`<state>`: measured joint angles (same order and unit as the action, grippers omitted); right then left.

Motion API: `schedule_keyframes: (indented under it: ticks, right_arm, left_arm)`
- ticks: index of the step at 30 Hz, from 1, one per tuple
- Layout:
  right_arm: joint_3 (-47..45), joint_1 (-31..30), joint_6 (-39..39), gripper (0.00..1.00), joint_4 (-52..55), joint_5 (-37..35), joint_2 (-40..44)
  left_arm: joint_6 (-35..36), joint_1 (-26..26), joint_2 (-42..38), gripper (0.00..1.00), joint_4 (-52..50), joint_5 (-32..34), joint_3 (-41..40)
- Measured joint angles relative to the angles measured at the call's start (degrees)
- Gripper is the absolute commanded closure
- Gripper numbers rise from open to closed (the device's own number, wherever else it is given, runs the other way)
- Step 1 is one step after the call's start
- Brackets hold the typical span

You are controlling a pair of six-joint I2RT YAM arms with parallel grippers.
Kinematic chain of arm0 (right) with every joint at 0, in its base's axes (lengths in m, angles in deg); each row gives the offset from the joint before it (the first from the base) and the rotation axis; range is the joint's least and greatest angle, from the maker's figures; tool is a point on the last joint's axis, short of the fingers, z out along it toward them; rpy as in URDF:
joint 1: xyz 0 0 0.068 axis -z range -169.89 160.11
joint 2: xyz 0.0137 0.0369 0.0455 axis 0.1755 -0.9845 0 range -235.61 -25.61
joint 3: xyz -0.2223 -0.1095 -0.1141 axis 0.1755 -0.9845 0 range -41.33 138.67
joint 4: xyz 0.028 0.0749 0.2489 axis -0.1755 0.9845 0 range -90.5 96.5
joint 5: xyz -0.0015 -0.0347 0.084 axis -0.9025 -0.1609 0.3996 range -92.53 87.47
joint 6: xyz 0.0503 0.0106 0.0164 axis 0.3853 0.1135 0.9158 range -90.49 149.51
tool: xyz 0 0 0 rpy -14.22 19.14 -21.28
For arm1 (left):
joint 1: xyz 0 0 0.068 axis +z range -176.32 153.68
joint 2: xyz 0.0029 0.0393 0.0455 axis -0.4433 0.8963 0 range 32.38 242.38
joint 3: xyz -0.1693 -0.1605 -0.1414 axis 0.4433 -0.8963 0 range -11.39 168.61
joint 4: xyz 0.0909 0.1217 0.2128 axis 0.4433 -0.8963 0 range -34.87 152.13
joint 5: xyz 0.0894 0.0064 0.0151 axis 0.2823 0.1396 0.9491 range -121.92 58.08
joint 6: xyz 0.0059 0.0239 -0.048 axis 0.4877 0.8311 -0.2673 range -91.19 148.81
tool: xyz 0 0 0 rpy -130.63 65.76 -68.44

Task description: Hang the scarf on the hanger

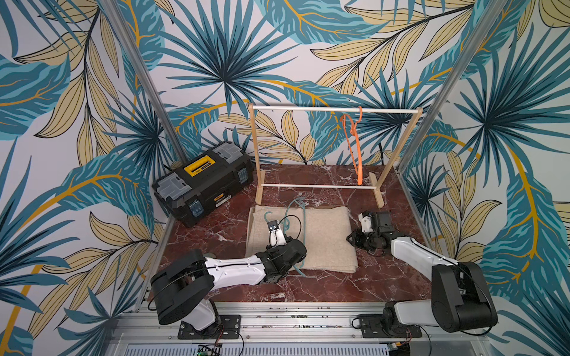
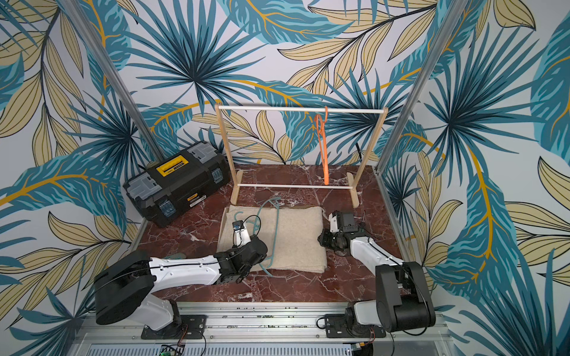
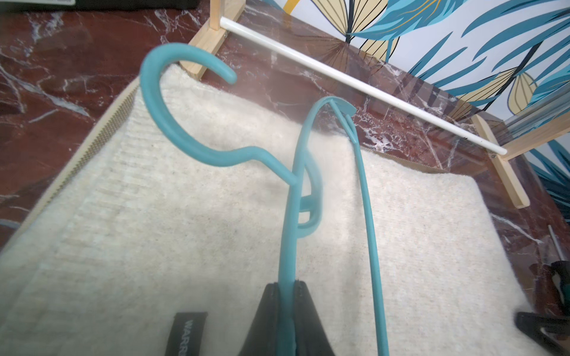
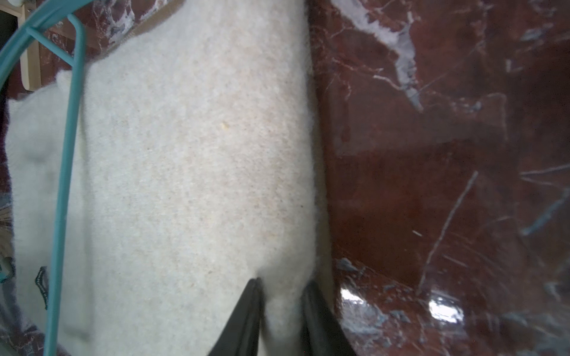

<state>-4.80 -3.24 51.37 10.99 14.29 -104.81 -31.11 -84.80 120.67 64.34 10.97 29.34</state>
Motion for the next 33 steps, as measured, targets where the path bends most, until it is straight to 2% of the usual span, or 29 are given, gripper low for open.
schedule_keyframes:
  ticks: [4,9,13,17,21,28,33]
  right_arm:
    - [0.3,-0.6,-0.4,1.00,0.5,0.6,0.0]
    - [4.7,-3.6,-0.9,1.00,4.3,1.5,0.5]
    - [13.3,-10.0,-1.0,1.00,7.9,2.6,0.6]
    - [19.3,-15.6,0.8,1.00,5.9,7.0,0.4]
    - [19.8,-18.9,5.6,1.00,-2.9,12.7,-4.0]
    - [13.8,-21.4,18.8,1.00,-31.2,21.4,-20.0]
    - [13.9,-23.1,20.8,1.00,-36.1,22.7,-24.3]
  left_arm:
    - [-1.3,0.0,1.2,1.00,0.4,-0.4,-0.5]
    - [-2.6,0.0,1.8,1.00,1.2,-0.7,-0.9]
    - [-3.0,-0.2,2.0,1.00,1.7,-0.7,-0.9]
    - [-3.0,-0.7,2.0,1.00,2.1,-0.7,-0.9]
    - [-3.0,-1.4,2.0,1.00,2.6,-0.6,-0.9]
    - [-3.0,-3.1,2.0,1.00,3.7,0.2,-0.9]
    - [-3.0,-3.7,2.1,1.00,4.2,0.7,-1.0]
